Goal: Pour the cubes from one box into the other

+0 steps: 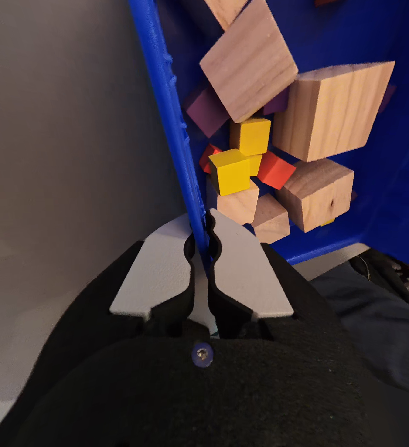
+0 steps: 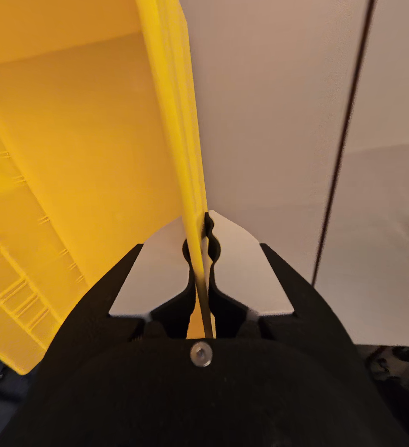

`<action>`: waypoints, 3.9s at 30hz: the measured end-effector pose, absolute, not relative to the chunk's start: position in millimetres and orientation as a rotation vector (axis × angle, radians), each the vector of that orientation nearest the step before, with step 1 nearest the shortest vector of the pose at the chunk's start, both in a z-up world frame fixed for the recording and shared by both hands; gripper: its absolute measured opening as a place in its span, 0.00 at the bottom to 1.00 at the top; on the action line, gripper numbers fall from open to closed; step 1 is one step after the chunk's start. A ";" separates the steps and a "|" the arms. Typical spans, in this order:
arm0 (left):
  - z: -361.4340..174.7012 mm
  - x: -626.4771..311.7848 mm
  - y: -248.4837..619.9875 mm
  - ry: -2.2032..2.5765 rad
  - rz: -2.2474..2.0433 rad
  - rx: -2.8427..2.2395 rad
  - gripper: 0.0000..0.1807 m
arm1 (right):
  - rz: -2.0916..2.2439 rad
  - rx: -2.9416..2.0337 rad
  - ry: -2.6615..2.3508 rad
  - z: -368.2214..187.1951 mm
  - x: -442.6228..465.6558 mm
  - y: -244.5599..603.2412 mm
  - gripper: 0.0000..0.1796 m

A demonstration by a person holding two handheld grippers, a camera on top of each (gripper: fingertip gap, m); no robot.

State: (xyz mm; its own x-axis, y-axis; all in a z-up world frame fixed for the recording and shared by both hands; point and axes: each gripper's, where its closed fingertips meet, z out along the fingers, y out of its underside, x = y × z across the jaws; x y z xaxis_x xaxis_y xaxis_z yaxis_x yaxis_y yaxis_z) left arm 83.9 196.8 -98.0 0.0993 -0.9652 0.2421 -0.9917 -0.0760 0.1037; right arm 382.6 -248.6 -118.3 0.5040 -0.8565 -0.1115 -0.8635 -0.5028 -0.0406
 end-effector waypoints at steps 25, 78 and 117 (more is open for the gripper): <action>-93.9 -126.1 443.7 -1.538 0.323 2.643 0.03 | 0.219 -2.690 1.299 -112.6 298.1 -61.9 0.08; -106.0 -96.4 427.1 -1.320 0.545 2.613 0.10 | 0.295 -2.924 0.749 -133.8 27.9 307.7 0.07; 42.4 276.0 110.3 -2.146 0.832 2.390 0.04 | -0.483 -2.528 1.090 66.1 363.0 -52.1 0.03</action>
